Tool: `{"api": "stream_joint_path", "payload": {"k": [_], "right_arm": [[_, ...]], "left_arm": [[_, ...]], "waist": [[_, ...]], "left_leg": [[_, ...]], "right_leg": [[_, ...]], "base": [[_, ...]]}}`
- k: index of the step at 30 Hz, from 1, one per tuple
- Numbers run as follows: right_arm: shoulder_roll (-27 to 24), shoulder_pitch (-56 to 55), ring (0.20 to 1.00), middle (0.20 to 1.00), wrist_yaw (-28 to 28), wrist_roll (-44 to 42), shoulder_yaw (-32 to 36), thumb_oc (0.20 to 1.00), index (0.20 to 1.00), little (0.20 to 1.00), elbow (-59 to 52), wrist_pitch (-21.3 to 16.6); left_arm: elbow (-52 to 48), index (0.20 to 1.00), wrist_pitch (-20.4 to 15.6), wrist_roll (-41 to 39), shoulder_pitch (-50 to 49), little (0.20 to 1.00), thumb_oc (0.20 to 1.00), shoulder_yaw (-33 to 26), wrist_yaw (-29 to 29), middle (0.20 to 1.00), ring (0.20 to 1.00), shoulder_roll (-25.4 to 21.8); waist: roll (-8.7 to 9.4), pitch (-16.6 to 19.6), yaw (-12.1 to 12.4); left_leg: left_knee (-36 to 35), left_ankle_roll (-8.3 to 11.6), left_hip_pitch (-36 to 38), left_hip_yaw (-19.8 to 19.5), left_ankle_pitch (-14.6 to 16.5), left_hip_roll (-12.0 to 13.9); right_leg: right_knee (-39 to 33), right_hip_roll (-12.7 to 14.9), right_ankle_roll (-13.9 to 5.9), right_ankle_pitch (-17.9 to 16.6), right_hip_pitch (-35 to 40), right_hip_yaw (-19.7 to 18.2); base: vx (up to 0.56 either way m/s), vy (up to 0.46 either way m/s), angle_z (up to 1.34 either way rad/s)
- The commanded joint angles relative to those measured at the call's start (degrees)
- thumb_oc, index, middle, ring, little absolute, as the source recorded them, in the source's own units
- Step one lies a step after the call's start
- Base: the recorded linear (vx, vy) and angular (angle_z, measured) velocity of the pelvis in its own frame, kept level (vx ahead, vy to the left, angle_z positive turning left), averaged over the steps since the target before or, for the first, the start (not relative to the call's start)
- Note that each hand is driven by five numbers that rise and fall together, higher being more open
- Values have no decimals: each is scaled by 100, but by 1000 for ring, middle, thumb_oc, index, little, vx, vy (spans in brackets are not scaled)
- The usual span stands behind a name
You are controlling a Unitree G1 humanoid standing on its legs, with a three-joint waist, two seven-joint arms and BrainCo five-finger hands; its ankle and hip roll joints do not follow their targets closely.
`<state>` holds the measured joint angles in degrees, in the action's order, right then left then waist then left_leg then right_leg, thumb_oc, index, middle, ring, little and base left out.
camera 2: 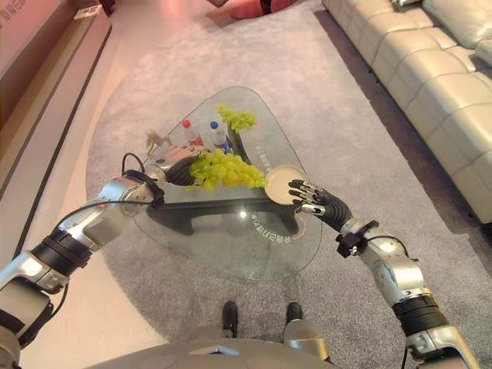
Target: Pick up fruits into the plate
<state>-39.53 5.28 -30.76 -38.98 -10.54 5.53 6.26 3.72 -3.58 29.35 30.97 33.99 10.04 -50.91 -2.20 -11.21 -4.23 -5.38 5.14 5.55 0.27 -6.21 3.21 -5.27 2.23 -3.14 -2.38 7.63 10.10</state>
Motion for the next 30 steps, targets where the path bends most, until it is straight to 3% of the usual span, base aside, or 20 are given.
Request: {"api": "stream_joint_path", "payload": {"k": [1,4,6,9,15,23,30], "right_arm": [[-217,100,1000,1000,-343,29,95,1000,1000,1000,-346,-86],[-508,291,1000,1000,-543,85,-32,1000,1000,1000,-369,-10],[-530,312,1000,1000,-587,98,-47,1000,1000,1000,-371,3],[-826,568,1000,1000,-808,16,-286,1000,1000,1000,-434,139],[-1010,794,1000,1000,-884,-70,-531,1000,1000,1000,-571,327],[-889,921,1000,1000,-1508,-343,-905,1000,1000,1000,-732,914],[-527,1014,1000,1000,-1820,-546,-1319,1000,1000,1000,-875,1245]], "left_arm": [[-98,200,-537,-28,459,200,200,-85,227,200,200,-405],[-312,200,-886,-181,662,200,200,87,479,200,200,-694],[-338,200,-921,-192,688,200,200,109,510,200,200,-717],[-576,200,-1469,-426,963,200,200,380,888,200,200,-985],[-915,200,-1983,-915,1329,200,200,704,1274,200,200,-1241],[-1437,200,-2347,-1372,1594,200,200,854,1339,200,200,-1237],[-1635,200,-2346,-1451,1698,200,200,848,1363,200,200,-993]], "waist": [[211,525,160],[231,589,232],[234,594,239],[242,641,312],[224,680,360],[232,735,449],[246,781,519]], "left_leg": [[58,-200,319,495,978,-300],[46,-202,349,498,991,-310],[45,-204,352,498,992,-311],[38,-198,369,486,1001,-320],[38,-191,394,460,1012,-337],[38,-192,402,414,1027,-353],[38,-194,413,370,1035,-364]], "right_leg": [[37,191,-367,357,78,181],[27,220,-388,351,120,250],[27,222,-389,349,123,255],[27,241,-403,346,168,341],[27,261,-415,349,223,415],[27,293,-440,356,262,470],[27,314,-455,365,288,490]], "base": [[0,0,0],[0,0,0],[-10,3,7],[-28,12,12],[-15,19,11],[-5,18,6],[5,5,2]]}}
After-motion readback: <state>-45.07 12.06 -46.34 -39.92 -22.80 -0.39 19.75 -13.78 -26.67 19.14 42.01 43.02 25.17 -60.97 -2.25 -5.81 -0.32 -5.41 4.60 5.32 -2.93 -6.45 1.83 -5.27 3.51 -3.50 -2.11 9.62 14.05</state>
